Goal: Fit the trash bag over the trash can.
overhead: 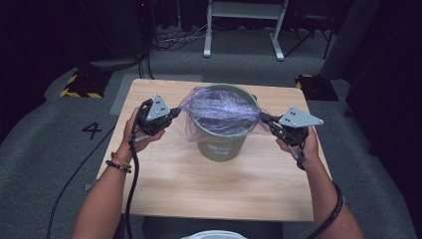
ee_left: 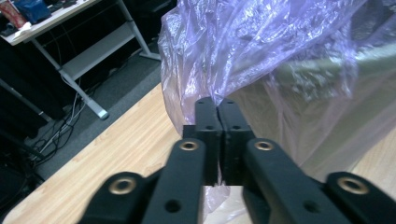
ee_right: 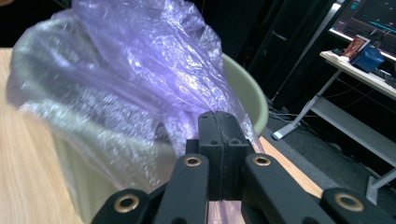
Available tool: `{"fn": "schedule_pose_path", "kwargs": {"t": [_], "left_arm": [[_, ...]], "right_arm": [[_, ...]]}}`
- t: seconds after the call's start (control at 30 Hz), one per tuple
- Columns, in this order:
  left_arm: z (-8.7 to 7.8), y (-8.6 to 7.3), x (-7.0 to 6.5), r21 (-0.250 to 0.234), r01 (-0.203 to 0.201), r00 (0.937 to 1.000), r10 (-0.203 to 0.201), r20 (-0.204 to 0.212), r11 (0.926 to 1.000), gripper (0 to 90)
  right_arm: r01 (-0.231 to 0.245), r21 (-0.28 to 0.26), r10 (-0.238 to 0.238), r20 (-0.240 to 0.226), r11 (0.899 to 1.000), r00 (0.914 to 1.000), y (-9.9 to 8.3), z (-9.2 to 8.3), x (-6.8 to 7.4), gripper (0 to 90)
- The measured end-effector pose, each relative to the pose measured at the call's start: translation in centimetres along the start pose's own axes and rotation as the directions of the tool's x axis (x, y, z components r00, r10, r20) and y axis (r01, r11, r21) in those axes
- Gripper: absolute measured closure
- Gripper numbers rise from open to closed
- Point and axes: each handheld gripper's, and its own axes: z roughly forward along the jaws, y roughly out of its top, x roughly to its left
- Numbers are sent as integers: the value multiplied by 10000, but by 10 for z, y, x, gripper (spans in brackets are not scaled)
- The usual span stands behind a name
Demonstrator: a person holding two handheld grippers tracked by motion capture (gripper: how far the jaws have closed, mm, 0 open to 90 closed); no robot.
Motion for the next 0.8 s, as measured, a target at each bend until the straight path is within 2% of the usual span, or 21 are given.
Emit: {"fn": "schedule_pose_path", "kwargs": {"t": [0.07,0.1,0.17,0.23,0.27,0.33,0.4,0.47,0.7,0.8], "left_arm": [[4,4,4,73,70,10000,-70,40,9999,896],[7,5,5,124,68,9999,-67,-75,9999,897],[12,7,10,138,295,9996,-295,-38,9995,896],[16,8,15,171,464,9988,-461,-185,9988,890],[18,9,17,184,611,9981,-609,-104,9980,887],[24,10,20,322,639,9977,-631,-257,9974,884],[29,10,23,383,773,9969,-766,-196,9963,884],[35,10,24,467,738,9969,-725,-299,9962,890],[49,12,32,464,837,9955,-815,-482,9954,896],[54,12,35,517,935,9948,-911,-464,9943,896]], "right_arm": [[-205,-64,206,149,9998,9997,2,2,-5,900],[-399,-88,400,70,9992,9992,2,3,-8,900],[-809,-99,810,124,9967,9966,3,7,-14,900],[-1209,42,1208,174,9927,9925,3,12,-22,900],[-1419,68,1417,268,9899,9896,2,14,-26,900],[-1683,243,1672,413,9854,9850,0,19,-32,900],[-1793,508,1764,559,9825,9827,-2,26,-36,900],[-1880,672,1837,645,9799,9809,-5,32,-39,900],[-1968,877,1899,815,9765,9784,-9,45,-48,900],[-2144,979,2069,814,9718,9750,-9,51,-56,900]]}}
